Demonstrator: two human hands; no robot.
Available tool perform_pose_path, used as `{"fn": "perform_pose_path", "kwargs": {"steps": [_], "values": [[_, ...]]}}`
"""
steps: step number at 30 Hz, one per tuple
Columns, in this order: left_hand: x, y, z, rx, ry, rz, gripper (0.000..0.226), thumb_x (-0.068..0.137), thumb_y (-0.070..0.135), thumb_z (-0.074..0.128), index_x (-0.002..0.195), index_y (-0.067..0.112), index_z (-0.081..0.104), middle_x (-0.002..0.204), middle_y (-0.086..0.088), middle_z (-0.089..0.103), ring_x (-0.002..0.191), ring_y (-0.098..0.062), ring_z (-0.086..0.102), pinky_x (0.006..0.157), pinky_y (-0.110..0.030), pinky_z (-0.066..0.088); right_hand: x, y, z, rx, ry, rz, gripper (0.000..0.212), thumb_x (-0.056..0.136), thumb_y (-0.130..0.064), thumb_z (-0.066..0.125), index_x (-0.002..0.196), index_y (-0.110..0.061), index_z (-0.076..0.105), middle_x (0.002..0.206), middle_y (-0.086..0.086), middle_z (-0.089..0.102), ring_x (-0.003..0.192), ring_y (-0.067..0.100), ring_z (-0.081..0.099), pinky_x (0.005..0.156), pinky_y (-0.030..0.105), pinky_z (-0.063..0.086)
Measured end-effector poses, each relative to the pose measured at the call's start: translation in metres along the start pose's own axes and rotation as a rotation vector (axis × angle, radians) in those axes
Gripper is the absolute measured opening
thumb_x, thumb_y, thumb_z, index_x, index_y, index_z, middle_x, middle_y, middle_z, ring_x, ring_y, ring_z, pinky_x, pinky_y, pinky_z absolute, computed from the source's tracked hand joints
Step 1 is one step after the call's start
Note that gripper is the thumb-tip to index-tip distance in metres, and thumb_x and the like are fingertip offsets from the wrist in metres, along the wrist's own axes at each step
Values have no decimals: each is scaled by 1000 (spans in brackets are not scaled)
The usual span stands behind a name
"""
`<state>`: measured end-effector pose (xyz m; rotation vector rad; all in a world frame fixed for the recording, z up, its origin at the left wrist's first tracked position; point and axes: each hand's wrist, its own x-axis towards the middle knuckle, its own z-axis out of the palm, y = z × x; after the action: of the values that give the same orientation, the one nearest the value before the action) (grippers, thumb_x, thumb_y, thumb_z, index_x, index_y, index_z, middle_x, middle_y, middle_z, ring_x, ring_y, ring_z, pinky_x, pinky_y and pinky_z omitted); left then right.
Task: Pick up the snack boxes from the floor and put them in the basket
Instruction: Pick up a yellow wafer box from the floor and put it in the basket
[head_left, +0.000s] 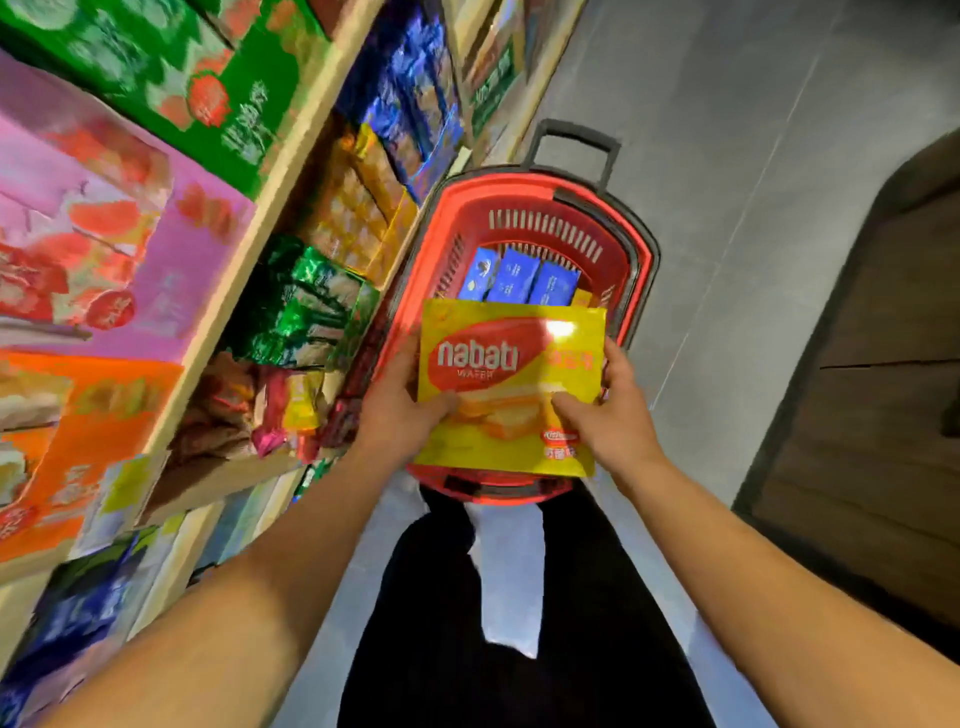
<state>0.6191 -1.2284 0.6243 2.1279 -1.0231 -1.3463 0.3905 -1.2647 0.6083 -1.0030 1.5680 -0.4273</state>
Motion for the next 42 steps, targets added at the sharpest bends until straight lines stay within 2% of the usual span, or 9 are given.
{"fn": "perform_pose_path", "kwargs": {"steps": [5,10,13,16,20,25,32,39,42], "values": [[98,-17,31,41,-18,-11,78,75,1,73,143,20,40,128,9,53,110,-7,53,83,1,37,94,19,17,-4,32,103,72,74,-19,68,133,-49,40,121,-13,63,106,13,64,95,42,52],[218,-62,66,-25,-92,-1,83,70,8,75,141,32,40,127,9,62,113,-6,60,100,-33,47,200,60,44,49,102,171,74,78,0,66,143,-24,39,119,-3,64,88,10,65,77,28,55],[281,-86,91,-59,-94,-12,79,72,-5,69,139,26,42,118,14,62,98,8,61,91,-19,49,267,91,65,39,157,208,71,68,-8,67,133,-30,47,109,-6,69,88,13,66,84,36,56],[334,-117,114,-42,-102,11,80,68,1,66,142,23,41,125,7,62,107,-5,61,98,-31,49,328,134,82,61,206,252,68,53,-19,66,117,-38,51,95,3,71,83,30,68,80,52,57],[360,-160,143,-31,-132,-45,81,72,0,64,145,20,37,126,6,59,113,-13,60,97,-28,49,366,188,103,78,201,372,85,50,-27,64,132,-33,40,88,12,71,65,27,64,62,39,52],[351,-207,155,114,-205,-145,92,64,35,69,145,43,27,122,10,62,106,-13,63,95,-31,50,337,210,125,36,181,471,73,48,-29,78,116,-21,51,91,5,69,79,27,67,73,42,57],[284,-159,108,113,-250,-109,70,75,27,68,141,21,43,123,1,61,112,-18,59,100,-38,47,247,157,102,-208,100,363,45,81,-25,71,119,-13,50,97,-7,61,78,2,59,74,18,49],[188,-79,27,327,-270,22,76,66,64,64,134,32,48,126,7,63,113,-14,61,97,-40,48,124,24,70,-530,-97,107,88,70,-50,60,146,-11,37,140,14,52,129,28,49,109,40,39],[120,-9,-2,314,-227,69,67,75,42,68,134,17,50,125,-6,63,112,-22,61,95,-35,46,82,-18,52,-669,-130,-25,76,83,-31,69,147,-10,34,143,20,45,130,35,44,105,35,34]]}}
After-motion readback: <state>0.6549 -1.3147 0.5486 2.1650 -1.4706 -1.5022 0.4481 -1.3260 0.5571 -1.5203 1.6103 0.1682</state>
